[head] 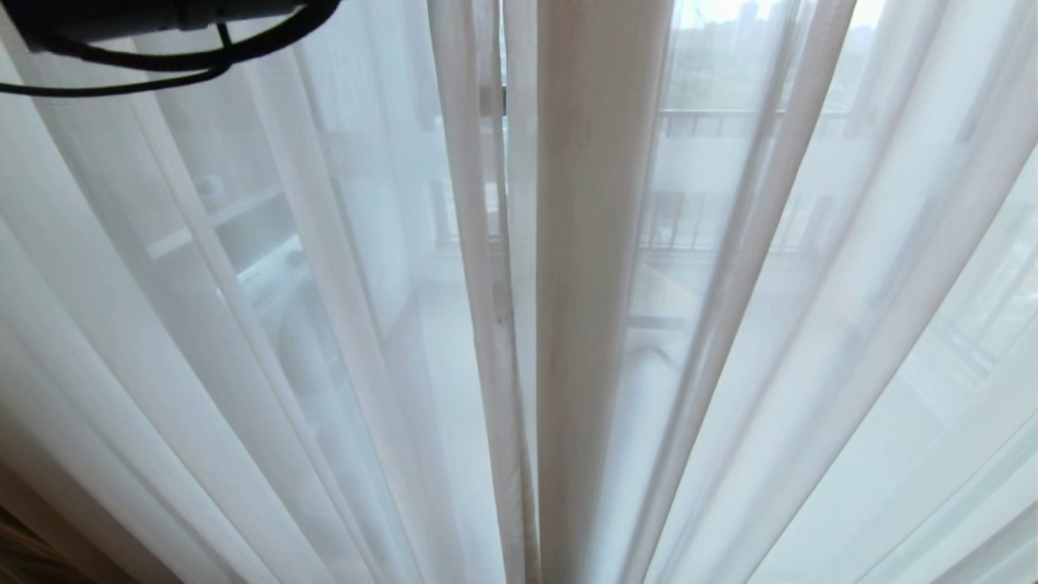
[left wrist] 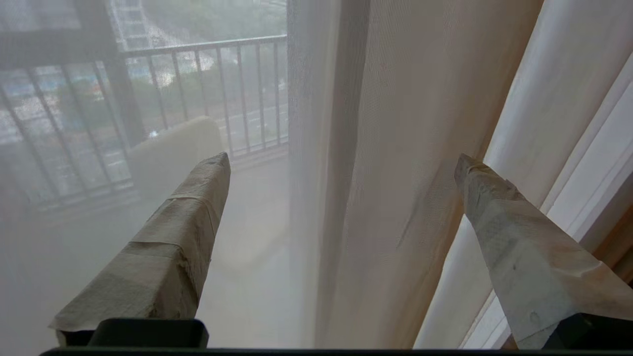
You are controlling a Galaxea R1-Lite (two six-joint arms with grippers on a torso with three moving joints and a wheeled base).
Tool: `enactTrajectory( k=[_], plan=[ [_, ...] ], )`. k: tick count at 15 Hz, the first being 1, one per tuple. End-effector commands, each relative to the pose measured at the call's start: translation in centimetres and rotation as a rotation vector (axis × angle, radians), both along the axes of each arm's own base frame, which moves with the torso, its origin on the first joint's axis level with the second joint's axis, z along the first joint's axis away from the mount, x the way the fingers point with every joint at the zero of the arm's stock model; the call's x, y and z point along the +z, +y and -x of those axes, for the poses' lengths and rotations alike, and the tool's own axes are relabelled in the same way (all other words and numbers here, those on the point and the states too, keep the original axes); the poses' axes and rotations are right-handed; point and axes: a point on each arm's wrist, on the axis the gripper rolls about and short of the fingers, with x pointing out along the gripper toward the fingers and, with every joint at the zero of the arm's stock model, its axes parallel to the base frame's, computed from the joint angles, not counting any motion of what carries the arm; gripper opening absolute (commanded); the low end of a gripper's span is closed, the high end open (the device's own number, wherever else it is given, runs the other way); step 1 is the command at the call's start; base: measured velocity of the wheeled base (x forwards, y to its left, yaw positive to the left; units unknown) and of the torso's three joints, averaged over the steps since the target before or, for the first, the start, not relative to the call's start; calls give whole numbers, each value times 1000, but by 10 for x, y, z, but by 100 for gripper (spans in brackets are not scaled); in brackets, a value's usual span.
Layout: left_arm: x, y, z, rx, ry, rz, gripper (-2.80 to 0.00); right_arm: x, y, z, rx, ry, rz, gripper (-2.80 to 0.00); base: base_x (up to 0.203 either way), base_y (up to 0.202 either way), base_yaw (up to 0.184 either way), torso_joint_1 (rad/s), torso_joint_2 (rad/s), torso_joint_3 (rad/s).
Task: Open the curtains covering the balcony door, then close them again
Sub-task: Pull the inner curtains open on both sides
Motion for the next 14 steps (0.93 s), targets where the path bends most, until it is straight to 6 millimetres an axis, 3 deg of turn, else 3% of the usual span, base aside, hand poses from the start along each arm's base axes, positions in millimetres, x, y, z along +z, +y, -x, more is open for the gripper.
enactTrajectory(
  k=[1, 6, 14],
  plan=[
    [-4, -14, -15, -20, 5, -1, 0, 0, 0, 0, 1, 0, 1, -280, 0, 0, 0, 0, 0, 0],
    [-8, -29, -32, -16, 1, 0, 0, 0, 0, 0, 1, -1, 1, -280, 0, 0, 0, 0, 0, 0],
    [-17, -33, -47, 56, 2, -26, 0, 0, 0, 0, 1, 0, 1, -280, 0, 0, 0, 0, 0, 0]
  ],
)
